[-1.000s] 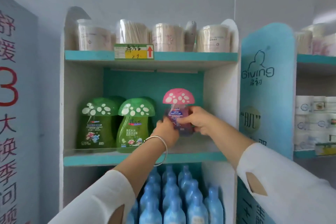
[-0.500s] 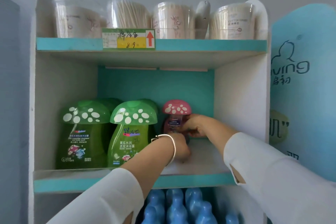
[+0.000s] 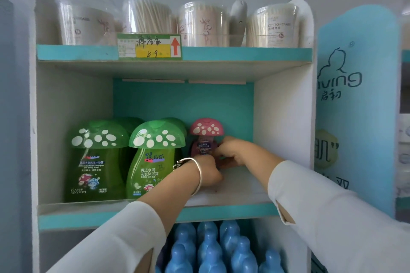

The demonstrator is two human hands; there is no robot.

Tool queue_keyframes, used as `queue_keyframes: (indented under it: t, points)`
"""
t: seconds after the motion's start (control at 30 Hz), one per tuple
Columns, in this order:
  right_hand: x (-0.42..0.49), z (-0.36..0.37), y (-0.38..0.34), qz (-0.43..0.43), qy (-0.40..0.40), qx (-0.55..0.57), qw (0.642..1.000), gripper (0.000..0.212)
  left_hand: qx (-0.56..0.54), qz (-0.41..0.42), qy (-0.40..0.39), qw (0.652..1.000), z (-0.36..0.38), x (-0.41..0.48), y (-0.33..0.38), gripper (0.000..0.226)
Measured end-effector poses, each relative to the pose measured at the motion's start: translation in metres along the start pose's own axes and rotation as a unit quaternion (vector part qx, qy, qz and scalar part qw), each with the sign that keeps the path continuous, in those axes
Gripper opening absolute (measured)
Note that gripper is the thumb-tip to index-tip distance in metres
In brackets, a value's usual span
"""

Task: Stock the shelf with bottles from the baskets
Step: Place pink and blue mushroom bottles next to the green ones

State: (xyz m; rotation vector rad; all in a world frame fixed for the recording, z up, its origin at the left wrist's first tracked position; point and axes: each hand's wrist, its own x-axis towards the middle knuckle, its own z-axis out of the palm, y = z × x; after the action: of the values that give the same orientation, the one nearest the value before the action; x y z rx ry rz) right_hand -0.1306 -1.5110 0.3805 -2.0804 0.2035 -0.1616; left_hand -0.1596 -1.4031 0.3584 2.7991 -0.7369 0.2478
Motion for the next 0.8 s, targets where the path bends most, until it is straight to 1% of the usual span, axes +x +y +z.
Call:
queue_keyframes:
  t: [0.03,0.07,0.13,0.2,0.27,0.33,0.4,0.47,0.53,0.6,0.67,0.8]
  points:
    - [-0.006,-0.002,0.0,0.0,0.007,-0.004,1.0,0.007,-0.009,-0.002,0.011,1.0,-0.001,-0.002,0.001,0.041]
    - [-0.014,-0.004,-0.001,0.0,0.017,-0.009,1.0,0.01,-0.02,-0.002,0.023,1.0,-0.002,-0.004,0.003,0.039]
    - [-0.028,-0.008,0.0,-0.017,0.04,-0.026,0.999,0.01,-0.043,0.0,0.051,0.998,-0.004,-0.012,0.006,0.034]
    - [-0.042,-0.013,0.003,-0.048,0.066,-0.034,0.996,0.021,-0.053,-0.003,0.072,0.996,-0.007,-0.024,0.01,0.032]
    - [-0.058,-0.02,0.006,-0.08,0.091,-0.037,0.992,0.023,-0.052,0.004,0.084,0.995,-0.011,-0.036,0.015,0.031]
    - [-0.076,-0.029,0.011,-0.129,0.119,-0.063,0.982,0.021,-0.065,0.0,0.099,0.993,-0.016,-0.049,0.022,0.028]
    - [-0.1,-0.038,0.016,-0.172,0.155,-0.112,0.966,0.023,-0.087,-0.001,0.125,0.988,-0.019,-0.063,0.03,0.024]
    - [-0.125,-0.048,0.024,-0.196,0.195,-0.135,0.951,0.022,-0.111,0.008,0.153,0.982,-0.018,-0.08,0.043,0.023]
    - [-0.154,-0.057,0.035,-0.211,0.226,-0.132,0.942,0.021,-0.135,0.026,0.172,0.975,-0.014,-0.099,0.062,0.023]
    - [-0.183,-0.066,0.053,-0.217,0.243,-0.107,0.939,0.021,-0.159,0.05,0.18,0.969,-0.004,-0.118,0.085,0.023]
    - [-0.213,-0.073,0.078,-0.207,0.25,-0.089,0.942,0.021,-0.174,0.078,0.172,0.966,0.013,-0.136,0.111,0.021]
    - [-0.259,-0.088,0.145,-0.158,0.248,-0.12,0.948,0.02,-0.208,0.121,0.119,0.963,0.063,-0.166,0.165,0.02]
